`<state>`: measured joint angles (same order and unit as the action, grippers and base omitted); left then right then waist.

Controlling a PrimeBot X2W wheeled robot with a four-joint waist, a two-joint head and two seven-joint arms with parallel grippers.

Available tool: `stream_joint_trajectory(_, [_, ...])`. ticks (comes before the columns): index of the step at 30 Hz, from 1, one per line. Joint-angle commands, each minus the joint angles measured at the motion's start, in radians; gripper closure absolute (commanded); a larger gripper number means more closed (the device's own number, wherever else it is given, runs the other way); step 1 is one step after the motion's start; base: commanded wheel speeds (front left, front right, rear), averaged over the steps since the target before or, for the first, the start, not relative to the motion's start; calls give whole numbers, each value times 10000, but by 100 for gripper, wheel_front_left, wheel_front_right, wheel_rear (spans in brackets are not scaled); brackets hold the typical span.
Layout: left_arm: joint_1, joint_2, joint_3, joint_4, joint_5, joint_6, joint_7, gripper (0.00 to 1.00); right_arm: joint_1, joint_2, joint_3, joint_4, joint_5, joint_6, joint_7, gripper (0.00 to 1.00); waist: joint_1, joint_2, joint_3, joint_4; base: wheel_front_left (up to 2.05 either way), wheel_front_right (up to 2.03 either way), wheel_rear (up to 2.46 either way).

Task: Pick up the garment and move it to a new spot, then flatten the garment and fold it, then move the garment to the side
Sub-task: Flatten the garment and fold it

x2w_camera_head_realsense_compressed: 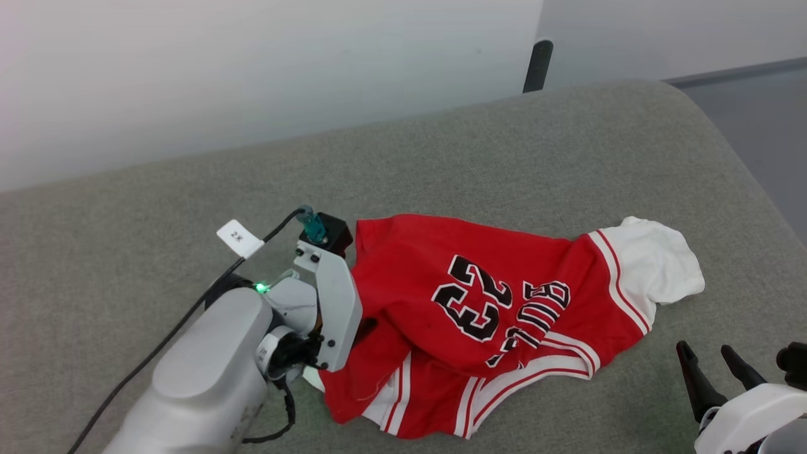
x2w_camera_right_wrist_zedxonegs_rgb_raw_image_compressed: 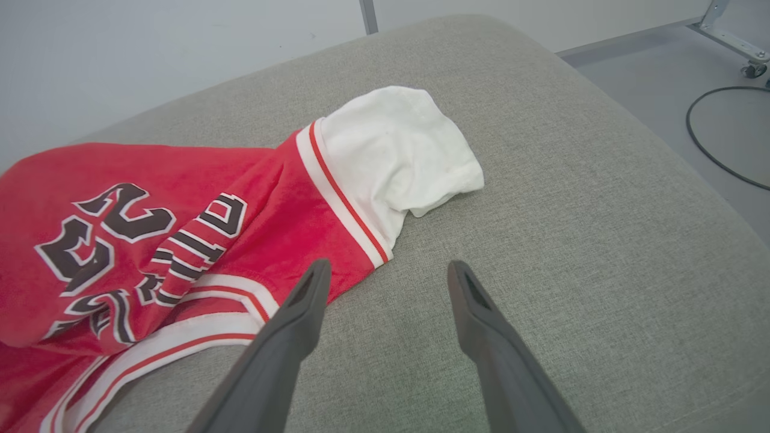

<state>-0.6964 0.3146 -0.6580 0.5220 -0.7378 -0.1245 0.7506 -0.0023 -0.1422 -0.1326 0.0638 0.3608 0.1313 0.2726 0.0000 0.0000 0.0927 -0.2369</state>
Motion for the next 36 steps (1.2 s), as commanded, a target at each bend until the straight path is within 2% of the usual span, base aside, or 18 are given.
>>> stream_joint_trajectory(1, [-125, 8, -59, 101, 60, -56, -61, 16, -100, 26, 14, 47, 42, -10, -74, 0, 0, 0, 75, -38, 0, 0, 0])
stream_joint_trajectory(3, [-230, -34, -124, 353, 56, -66, -158, 84, -135, 35, 31, 114, 72, -10, -102, 0, 0, 0, 120, -41, 0, 0, 0])
stream_joint_trajectory(4, [-294, -37, -144, 469, 99, -69, -252, 100, -165, 39, 47, 150, 77, -10, -114, 0, 0, 0, 142, -41, 0, 0, 0])
stream_joint_trajectory(11, [-702, -49, -485, 763, -218, -71, -214, 100, -268, -4, 72, 345, 144, -10, -193, 0, 0, 0, 141, 18, 0, 0, 0])
stream_joint_trajectory(17, [-1314, 274, -923, 481, -373, -76, 36, 100, -235, -44, 66, 430, 245, -10, -169, 0, 0, 0, 43, 95, 0, 0, 0])
stream_joint_trajectory(23, [-2242, 614, -1301, 584, -101, -76, -238, 100, -291, -54, 280, 441, 345, -10, -142, 0, 0, 0, 60, -52, 0, 0, 0])
stream_joint_trajectory(27, [-2939, 824, -1806, 790, 205, -76, -754, 100, -309, -51, 442, 470, 383, -10, -188, 0, 0, 0, 238, -245, 0, 0, 0])
stream_joint_trajectory(36, [-4465, 1001, -3282, 2094, 544, -68, -2884, 100, -655, -44, 854, 649, 630, -10, -381, 0, 0, 0, 1048, -779, 0, 0, 0])
